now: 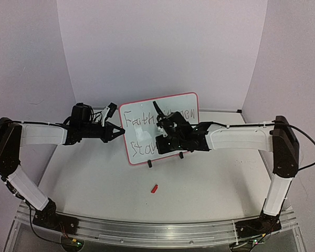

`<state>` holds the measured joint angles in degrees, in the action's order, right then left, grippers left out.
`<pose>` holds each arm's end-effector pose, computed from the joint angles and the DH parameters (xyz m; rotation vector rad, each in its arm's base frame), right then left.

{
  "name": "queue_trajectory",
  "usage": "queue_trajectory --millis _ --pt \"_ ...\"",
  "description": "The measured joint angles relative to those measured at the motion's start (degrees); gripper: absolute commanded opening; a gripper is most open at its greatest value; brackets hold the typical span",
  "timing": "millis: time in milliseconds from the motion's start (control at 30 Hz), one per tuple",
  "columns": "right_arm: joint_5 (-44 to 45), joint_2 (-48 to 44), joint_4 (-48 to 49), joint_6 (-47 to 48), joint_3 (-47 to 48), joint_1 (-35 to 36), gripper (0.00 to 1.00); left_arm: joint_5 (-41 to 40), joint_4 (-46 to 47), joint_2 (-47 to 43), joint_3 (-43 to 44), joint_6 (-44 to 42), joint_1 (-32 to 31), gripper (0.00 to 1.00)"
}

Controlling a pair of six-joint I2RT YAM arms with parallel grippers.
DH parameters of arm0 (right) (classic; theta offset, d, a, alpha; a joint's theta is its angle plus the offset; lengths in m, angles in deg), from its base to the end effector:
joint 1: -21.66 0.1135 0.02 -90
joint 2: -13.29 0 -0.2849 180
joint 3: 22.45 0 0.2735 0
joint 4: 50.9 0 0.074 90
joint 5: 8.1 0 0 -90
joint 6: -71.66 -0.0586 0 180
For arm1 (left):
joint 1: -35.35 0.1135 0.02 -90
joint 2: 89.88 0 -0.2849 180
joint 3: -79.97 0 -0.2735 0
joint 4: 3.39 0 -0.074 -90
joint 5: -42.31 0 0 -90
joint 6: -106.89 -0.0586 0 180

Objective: Write a sentence on the whiteboard

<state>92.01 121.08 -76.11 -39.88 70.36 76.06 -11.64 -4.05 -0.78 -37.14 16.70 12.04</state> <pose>0.2830 0.3777 0.2291 -0.5617 2.2398 0.4982 0.3254 -0.1778 0.2227 0.8056 1.8927 -0.8914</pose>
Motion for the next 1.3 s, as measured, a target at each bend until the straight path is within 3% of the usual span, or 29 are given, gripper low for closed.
queue_trajectory --millis 433,800,1100,1300 --pt "3.96 -2.49 1.53 -0.87 -2.19 -0.09 0.00 0.02 0.00 0.00 0.00 0.02 0.00 0.00" --pt "3.78 -3.10 1.79 -1.20 -2.75 -0.09 0.00 0.02 0.00 0.00 0.00 0.02 0.00 0.00" --pt "3.82 -9.60 2.40 -1.53 -4.42 -0.11 0.00 0.04 0.00 0.00 0.00 0.02 0.00 0.00" --pt "3.50 -8.11 2.60 -1.51 -4.37 -0.15 0.00 0.04 0.00 0.00 0.00 0.02 0.00 0.00"
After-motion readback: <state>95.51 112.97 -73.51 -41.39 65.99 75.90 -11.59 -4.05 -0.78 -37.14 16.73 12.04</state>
